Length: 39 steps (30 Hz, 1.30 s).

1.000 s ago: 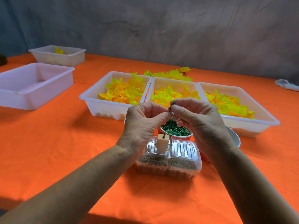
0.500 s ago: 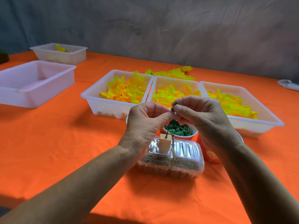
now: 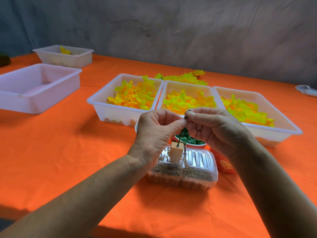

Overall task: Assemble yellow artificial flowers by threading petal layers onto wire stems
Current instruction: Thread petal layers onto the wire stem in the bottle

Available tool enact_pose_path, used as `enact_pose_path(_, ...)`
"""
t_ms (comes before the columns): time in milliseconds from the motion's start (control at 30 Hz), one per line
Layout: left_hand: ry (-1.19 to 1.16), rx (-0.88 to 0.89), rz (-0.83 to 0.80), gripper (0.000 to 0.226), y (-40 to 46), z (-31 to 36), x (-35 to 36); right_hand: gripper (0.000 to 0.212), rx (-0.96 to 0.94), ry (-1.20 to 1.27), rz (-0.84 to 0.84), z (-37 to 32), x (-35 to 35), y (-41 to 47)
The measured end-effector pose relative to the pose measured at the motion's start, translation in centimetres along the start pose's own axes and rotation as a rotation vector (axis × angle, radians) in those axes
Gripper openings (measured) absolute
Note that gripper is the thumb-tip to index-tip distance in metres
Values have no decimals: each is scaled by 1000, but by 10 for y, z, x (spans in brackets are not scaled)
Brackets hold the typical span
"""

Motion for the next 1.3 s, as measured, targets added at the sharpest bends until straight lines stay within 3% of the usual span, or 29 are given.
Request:
enact_pose_path(267, 17, -6, 7, 12, 0, 0, 0, 4, -269, -330, 34, -28, 4, -10)
enact_pose_path(467, 13, -15, 19, 13, 0, 0, 0, 26, -526, -738, 49, -51, 23, -20)
enact_pose_path(667, 11, -23, 14, 11, 0, -1, 0, 23, -618, -832, 87, -53, 25, -27)
enact_pose_path(867, 35, -15, -18, 11, -1, 1, 3, 5, -506, -474, 4, -39, 12, -18)
enact_pose_path(933, 40, -15, -18, 17, -1, 2, 3, 7, -496, -429, -19, -37, 11, -18)
enact_pose_path(1300, 33, -22, -15, 9, -1, -6, 1, 8, -467, -492, 15, -27, 5, -13)
Point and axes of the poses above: each hand's wrist, its own y-axis towards the middle knuckle, its own x-axis out of the palm, z = x × y, the point moved 10 cm from there along y, towards the middle knuckle, and after that the axes turned 1 degree about x, right-handed, at the moved point
